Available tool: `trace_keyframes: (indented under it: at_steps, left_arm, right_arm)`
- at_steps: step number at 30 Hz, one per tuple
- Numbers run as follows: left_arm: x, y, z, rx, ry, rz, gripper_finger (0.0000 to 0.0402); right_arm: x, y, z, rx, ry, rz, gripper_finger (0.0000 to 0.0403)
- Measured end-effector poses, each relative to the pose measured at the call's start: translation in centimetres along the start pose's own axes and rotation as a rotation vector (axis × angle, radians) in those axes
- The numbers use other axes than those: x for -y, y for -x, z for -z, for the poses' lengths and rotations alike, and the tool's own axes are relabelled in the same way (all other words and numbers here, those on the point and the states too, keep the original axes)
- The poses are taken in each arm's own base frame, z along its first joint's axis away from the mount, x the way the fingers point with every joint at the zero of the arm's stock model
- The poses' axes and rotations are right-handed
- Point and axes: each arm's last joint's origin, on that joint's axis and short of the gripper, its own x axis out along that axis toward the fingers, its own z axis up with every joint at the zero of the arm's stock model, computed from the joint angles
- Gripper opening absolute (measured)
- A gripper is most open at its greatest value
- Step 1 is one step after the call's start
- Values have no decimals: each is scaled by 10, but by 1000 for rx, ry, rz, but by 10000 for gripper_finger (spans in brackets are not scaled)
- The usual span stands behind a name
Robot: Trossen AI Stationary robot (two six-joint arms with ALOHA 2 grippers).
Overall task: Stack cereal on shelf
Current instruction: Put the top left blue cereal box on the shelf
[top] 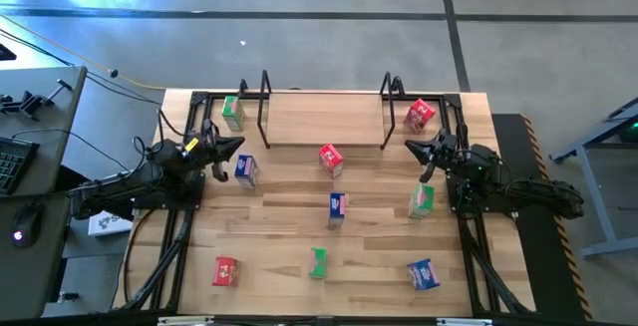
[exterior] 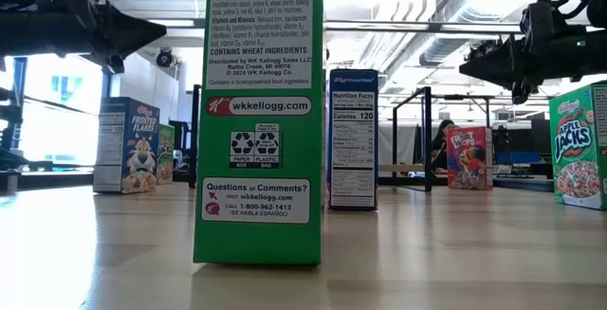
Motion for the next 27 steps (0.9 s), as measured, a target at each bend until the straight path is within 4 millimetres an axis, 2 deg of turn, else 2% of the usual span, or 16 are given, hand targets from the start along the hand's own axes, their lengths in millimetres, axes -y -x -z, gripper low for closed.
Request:
trace_keyframes:
  at_steps: [6,11,18,22,27]
  left_arm:
    - [0,0,-8,87,-3,-7,1]
    - [1,1,-17,172,121,12,1]
    - [2,3,-25,259,110,24,1]
    - [1,2,-22,229,174,-7,1]
    - [2,-1,-12,119,166,19,1]
  right_arm:
    - [0,0,0,-1,0,0,0]
    - [0,0,0,0,0,0,0]
    - [0,0,0,0,0,0,0]
    - [0,0,0,0,0,0,0]
    - [0,0,0,0,0,0,0]
